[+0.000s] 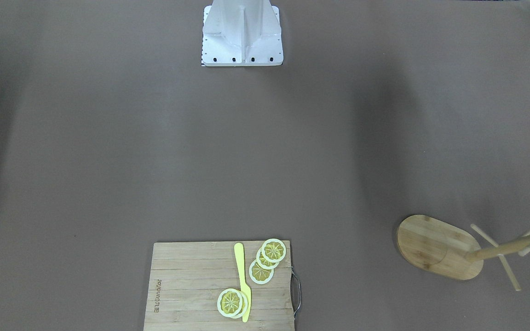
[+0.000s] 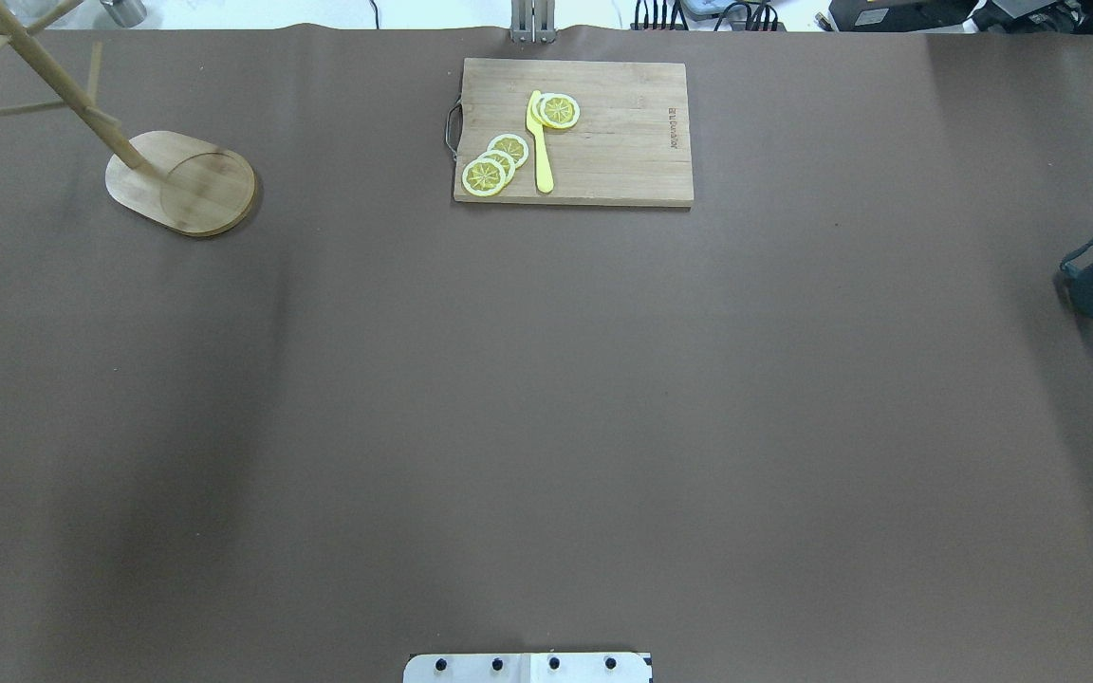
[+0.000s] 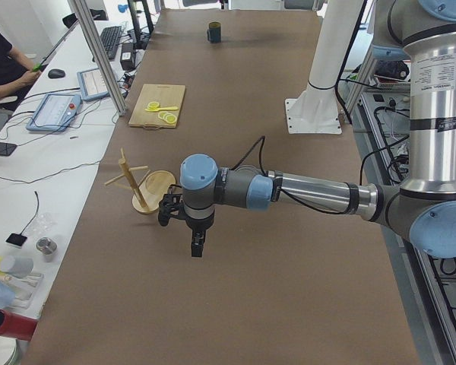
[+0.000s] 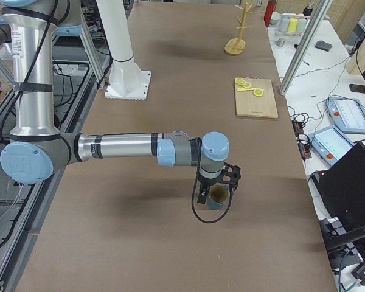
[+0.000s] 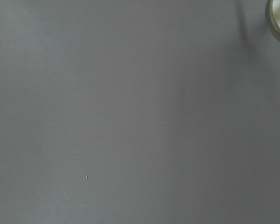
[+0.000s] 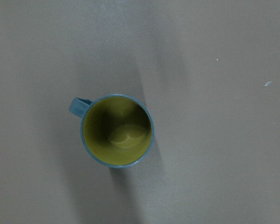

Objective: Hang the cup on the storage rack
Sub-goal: 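Carry the blue mug in the right gripper toward the table center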

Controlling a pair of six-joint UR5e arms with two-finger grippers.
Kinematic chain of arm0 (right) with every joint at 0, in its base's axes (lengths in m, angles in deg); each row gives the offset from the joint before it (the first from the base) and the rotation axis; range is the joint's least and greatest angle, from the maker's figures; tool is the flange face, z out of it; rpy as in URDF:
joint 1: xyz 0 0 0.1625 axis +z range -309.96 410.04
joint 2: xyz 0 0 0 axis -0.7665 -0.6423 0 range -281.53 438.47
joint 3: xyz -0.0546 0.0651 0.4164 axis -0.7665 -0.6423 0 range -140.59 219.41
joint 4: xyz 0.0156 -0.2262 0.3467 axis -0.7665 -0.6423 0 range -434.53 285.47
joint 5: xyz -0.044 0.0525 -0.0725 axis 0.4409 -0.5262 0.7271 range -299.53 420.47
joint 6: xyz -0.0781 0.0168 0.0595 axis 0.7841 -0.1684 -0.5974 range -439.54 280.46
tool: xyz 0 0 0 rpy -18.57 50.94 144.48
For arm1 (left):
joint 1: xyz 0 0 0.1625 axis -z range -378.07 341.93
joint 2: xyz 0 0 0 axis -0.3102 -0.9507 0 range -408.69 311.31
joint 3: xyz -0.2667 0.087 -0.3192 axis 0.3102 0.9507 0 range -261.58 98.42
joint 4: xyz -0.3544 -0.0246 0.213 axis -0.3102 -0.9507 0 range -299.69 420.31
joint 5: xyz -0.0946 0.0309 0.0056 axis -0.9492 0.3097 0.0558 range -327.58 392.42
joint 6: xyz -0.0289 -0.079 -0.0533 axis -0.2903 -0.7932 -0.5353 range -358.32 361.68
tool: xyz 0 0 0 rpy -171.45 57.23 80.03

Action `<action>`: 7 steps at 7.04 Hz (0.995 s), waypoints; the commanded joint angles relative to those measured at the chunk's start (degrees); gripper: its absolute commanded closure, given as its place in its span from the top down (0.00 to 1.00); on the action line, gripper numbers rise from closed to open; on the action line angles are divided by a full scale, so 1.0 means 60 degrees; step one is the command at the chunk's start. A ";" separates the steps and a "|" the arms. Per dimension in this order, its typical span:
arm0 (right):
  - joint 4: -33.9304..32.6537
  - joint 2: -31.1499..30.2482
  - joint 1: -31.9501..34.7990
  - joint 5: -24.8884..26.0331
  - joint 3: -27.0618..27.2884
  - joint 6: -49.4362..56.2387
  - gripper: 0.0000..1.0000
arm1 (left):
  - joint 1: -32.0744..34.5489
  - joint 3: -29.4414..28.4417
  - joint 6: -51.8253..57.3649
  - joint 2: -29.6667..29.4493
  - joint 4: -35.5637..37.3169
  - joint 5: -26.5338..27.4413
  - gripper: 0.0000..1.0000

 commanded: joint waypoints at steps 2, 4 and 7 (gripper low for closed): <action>0.0002 0.0122 -0.0014 0.0175 -0.0018 0.0108 1.00 | 0.0000 -0.0014 0.0022 0.0003 -0.0007 0.0000 0.98; -0.0012 0.0137 -0.0029 0.0233 -0.0032 0.0005 1.00 | 0.0000 -0.0014 0.0022 0.0003 -0.0007 0.0000 0.98; -0.0012 0.0152 -0.0029 0.0175 -0.0033 -0.0038 1.00 | 0.0000 -0.0057 0.0022 0.0018 -0.0167 0.0000 0.98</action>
